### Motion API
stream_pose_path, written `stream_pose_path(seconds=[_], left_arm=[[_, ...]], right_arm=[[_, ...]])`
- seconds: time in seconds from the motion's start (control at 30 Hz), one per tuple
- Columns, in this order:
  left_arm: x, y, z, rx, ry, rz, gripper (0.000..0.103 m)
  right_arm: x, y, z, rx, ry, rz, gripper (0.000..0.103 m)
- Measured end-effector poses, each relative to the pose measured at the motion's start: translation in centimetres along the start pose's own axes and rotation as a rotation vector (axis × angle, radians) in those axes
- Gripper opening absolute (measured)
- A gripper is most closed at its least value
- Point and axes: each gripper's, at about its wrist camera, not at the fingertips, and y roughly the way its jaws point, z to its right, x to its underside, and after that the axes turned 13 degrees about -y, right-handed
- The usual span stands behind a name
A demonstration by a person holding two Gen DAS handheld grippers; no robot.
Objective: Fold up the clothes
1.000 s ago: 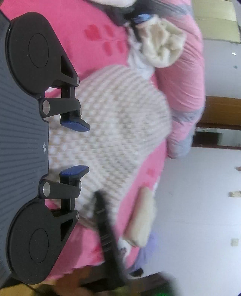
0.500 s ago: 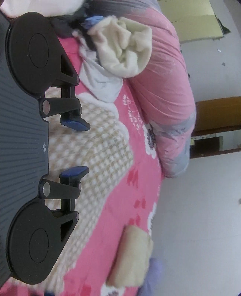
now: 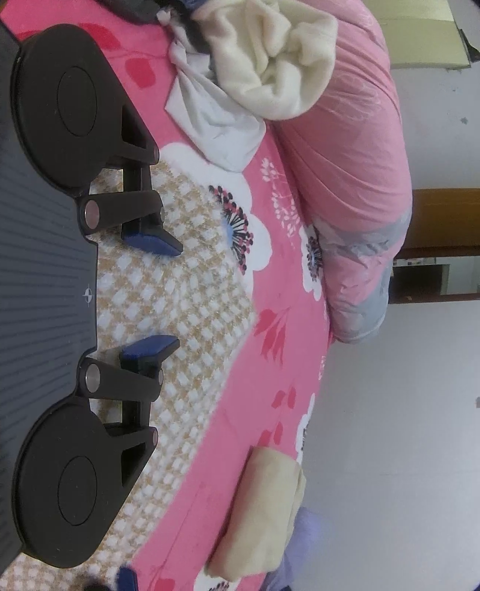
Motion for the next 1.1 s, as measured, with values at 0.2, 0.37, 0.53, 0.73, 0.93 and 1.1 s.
stream_pose_path(seconds=[0.2,0.37,0.53,0.73,0.93,1.1], left_arm=[[0.4,-0.2,-0.3,0.008,-0.004,0.029,0.047],[0.3,-1.4,0.2,0.040,-0.001,0.079,0.047],[0.1,-3.3,2.4,0.112,0.045,0.145,0.047],[0.5,-1.2,4.6,0.095,0.133,0.073,0.046],[1.0,0.9,6.2,0.022,0.192,0.015,0.046],[1.6,1.5,7.3,-0.028,0.252,0.004,0.047]], right_arm=[[-2.1,4.7,0.2,-0.066,-0.009,-0.140,0.037],[-2.5,3.7,-0.2,-0.144,0.015,-0.065,0.020],[-0.8,-1.2,-0.8,-0.145,0.001,0.053,0.020],[1.0,-1.4,1.3,-0.120,0.107,0.022,0.019],[2.3,0.0,3.5,-0.120,0.182,-0.053,0.019],[2.7,-0.9,4.9,-0.148,0.237,-0.031,0.030]])
